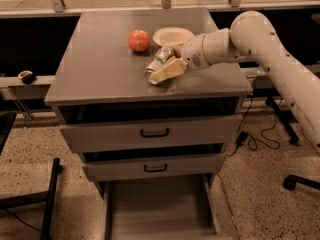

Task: Pick 7up can from bottom drawer and place on counter

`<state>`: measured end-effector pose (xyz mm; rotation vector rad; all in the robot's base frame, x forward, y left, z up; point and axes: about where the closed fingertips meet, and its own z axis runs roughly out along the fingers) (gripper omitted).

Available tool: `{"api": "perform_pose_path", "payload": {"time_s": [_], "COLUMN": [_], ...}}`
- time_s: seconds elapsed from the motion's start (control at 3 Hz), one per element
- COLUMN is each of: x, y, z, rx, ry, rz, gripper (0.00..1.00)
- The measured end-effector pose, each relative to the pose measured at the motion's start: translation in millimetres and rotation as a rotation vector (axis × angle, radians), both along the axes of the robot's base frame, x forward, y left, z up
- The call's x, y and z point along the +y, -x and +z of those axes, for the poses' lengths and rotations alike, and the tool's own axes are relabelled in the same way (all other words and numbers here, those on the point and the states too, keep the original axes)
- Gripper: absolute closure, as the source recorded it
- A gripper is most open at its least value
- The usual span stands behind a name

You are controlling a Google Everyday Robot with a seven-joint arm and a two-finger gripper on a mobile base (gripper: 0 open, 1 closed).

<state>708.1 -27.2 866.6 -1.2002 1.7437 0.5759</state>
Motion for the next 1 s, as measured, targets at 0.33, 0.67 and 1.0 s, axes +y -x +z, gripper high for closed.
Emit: {"api": "perform_pose_path", "payload": {"time_s": [0.33,0.67,1.0], "x": [0,0,-3], "y": [0,0,1], "z": [0,0,33], "rx": [0.0,0.0,-0.078], "ry": [0.0,0.0,0.041], "rz": [0.0,0.0,0.03], "gripper": [0.0,0.0,0.0]}}
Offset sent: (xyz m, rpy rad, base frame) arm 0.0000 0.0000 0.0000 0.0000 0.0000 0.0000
